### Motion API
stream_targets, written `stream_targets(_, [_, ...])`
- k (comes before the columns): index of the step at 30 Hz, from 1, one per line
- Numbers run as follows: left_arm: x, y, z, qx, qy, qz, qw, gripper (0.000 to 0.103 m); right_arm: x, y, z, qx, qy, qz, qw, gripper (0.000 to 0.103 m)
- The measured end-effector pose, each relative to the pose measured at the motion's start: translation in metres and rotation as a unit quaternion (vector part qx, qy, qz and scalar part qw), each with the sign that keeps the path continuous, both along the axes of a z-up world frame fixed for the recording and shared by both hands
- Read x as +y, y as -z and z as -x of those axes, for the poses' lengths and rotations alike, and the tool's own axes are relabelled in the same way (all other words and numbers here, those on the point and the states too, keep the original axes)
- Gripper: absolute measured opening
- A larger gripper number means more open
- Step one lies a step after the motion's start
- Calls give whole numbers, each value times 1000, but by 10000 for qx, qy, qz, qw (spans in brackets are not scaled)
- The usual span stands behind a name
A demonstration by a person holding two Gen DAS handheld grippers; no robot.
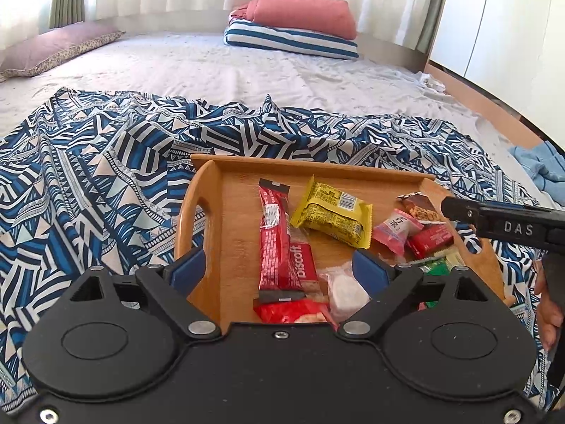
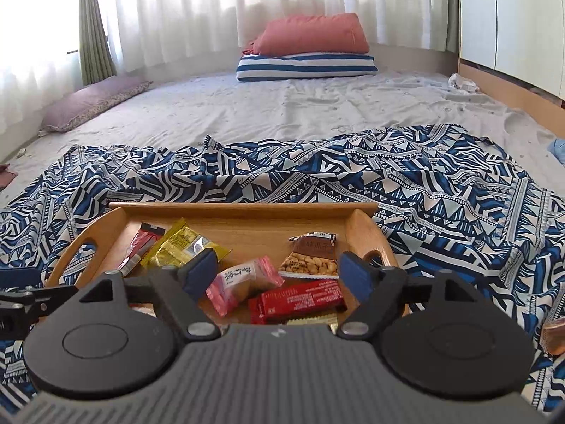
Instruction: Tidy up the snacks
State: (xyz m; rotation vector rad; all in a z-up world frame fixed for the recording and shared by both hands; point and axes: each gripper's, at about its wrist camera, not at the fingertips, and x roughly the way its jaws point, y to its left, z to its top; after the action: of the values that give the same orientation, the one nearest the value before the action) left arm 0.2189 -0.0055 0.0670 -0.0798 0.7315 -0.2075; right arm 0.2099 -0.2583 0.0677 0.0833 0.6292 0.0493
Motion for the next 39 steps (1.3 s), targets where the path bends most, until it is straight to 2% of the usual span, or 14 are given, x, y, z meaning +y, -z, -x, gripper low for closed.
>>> stream_targets(18, [3,-3,87,-167,92,-80,9998,96,21,0,97,-385,-79,308,9988,96])
stream_targets(28, [-2,23,128,-45,-40,-108,9999,97,28,24,138,-451,-63,565,9974,103])
stream_targets(39, [-5,58,139,54,-326,-379,9987,97,34,60,150,-222,-5,696,9973,103])
